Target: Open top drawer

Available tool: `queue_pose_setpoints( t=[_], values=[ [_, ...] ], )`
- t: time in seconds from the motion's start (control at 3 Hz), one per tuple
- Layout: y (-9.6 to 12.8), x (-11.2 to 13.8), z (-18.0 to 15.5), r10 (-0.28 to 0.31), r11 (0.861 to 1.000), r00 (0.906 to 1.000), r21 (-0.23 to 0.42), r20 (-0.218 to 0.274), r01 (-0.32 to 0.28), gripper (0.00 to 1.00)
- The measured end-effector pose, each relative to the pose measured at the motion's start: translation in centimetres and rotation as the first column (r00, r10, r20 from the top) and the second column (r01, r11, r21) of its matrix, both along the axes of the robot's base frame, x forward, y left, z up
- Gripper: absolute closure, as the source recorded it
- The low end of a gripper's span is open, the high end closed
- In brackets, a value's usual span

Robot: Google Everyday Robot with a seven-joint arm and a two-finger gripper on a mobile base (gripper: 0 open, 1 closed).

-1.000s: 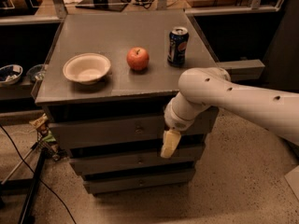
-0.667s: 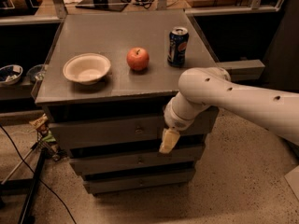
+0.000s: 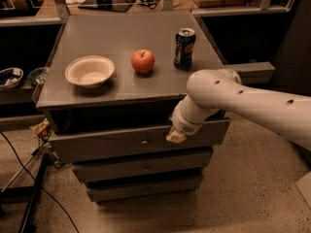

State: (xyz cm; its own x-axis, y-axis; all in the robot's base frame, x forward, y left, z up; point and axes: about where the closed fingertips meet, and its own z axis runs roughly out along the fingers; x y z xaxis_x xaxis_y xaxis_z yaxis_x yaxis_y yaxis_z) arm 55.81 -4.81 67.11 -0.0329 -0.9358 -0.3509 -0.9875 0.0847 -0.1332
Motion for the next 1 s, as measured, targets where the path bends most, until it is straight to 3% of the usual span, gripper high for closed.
queue_pose_setpoints(
  t=[0.33,1.0],
  values=[
    [0.0,0.0,0.0,0.0,1.0,1.0,0.0,0.0,0.0,0.96],
    [-0.03,0.03,0.83,0.0,1.0,1.0,0.0,0.0,0.0,1.0]
  ],
)
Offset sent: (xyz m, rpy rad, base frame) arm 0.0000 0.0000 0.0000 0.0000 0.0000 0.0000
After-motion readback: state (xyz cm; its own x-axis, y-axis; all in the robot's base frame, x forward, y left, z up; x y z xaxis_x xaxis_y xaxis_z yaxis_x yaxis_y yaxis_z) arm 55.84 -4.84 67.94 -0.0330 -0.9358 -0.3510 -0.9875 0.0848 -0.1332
